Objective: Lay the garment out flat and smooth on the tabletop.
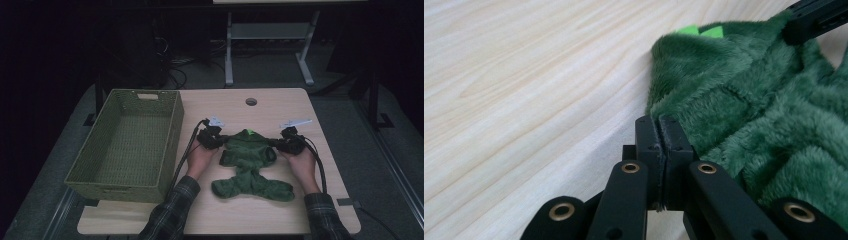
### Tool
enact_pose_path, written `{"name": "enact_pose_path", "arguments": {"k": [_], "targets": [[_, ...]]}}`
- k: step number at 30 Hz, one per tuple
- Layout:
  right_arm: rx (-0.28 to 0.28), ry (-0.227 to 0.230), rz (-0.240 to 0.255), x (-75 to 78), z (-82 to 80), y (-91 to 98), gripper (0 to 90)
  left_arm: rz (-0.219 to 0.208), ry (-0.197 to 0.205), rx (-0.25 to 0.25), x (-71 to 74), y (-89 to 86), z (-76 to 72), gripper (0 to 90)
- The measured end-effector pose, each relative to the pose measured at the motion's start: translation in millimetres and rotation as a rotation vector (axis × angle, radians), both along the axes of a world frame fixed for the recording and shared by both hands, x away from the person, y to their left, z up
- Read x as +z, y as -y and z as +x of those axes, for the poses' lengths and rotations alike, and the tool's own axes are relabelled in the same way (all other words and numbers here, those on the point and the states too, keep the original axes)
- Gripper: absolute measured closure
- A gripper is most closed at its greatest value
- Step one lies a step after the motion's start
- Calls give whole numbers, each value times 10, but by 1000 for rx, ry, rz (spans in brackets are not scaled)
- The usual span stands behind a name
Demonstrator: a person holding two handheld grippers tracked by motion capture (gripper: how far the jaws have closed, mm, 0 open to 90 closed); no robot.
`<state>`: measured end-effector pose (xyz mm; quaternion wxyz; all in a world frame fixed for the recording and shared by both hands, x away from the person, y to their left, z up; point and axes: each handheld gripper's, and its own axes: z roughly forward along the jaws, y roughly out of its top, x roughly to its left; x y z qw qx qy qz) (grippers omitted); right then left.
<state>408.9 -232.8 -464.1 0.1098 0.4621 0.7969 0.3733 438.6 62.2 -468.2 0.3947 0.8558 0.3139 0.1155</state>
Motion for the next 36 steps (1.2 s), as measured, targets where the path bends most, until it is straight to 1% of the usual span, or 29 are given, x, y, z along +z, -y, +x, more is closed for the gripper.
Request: {"name": "enact_pose_path", "arguments": {"k": [3,4,5,7,8,9,10,11,12,14,16,17,18,20,21,22,23,24,25,26,28,29,30,31,32,33,35,36], "targets": [[1,-14,-8,-92,5,41,879,7,-1,0,-79,40,15,885],[-1,-9,5,-103,5,56,879,-5,-3,2,-87,39,22,883],[-3,-9,4,-103,8,65,878,-10,-3,2,-91,42,26,879],[-3,-5,-2,-100,5,60,862,-6,-1,4,-77,46,27,854],[-2,2,-2,-99,1,59,840,-10,-6,4,-56,35,24,817],[-9,5,1,-94,-9,60,802,-25,-13,6,-31,24,16,799],[-13,14,6,-83,-19,70,776,-29,-10,2,4,8,7,792],[-19,11,18,-62,-32,80,753,-36,-4,-1,40,-4,-4,781],[-18,24,18,-36,-40,97,722,-42,-1,-5,76,-21,-16,761],[-30,41,18,33,-73,120,689,-52,-1,-7,152,-49,-52,725],[-38,58,15,97,-108,146,642,-55,-3,-17,213,-77,-90,683],[-40,61,14,127,-133,152,610,-55,-8,-24,241,-87,-115,657],[-42,66,6,155,-154,158,583,-60,-4,-27,263,-92,-145,639],[-48,65,-2,203,-201,167,531,-52,2,-45,304,-115,-197,600],[-52,62,-1,222,-223,176,522,-59,-1,-48,319,-123,-223,581],[-51,61,2,239,-242,189,517,-56,-5,-54,338,-141,-245,563],[-50,60,5,256,-260,203,517,-65,-13,-54,351,-152,-269,547],[-48,56,10,273,-278,218,517,-63,-18,-64,364,-168,-287,527],[-49,55,12,291,-295,234,517,-64,-17,-64,379,-176,-314,508],[-51,57,16,307,-315,248,517,-57,-14,-72,400,-190,-341,490],[-50,78,10,331,-369,274,519,-70,-10,-71,433,-205,-408,451],[-48,73,14,339,-390,282,518,-70,-3,-75,448,-215,-445,432],[-42,72,16,344,-412,291,495,-72,1,-80,462,-227,-484,414],[-40,80,17,348,-436,298,476,-70,-1,-88,474,-236,-527,394],[-44,78,16,355,-468,299,473,-66,-3,-91,485,-245,-573,374],[-42,77,14,362,-491,302,464,-62,7,-93,498,-258,-622,365],[-39,80,15,387,-535,306,460,-68,12,-94,507,-283,-714,344],[-35,86,24,401,-560,309,460,-69,11,-97,506,-288,-758,329]]}}
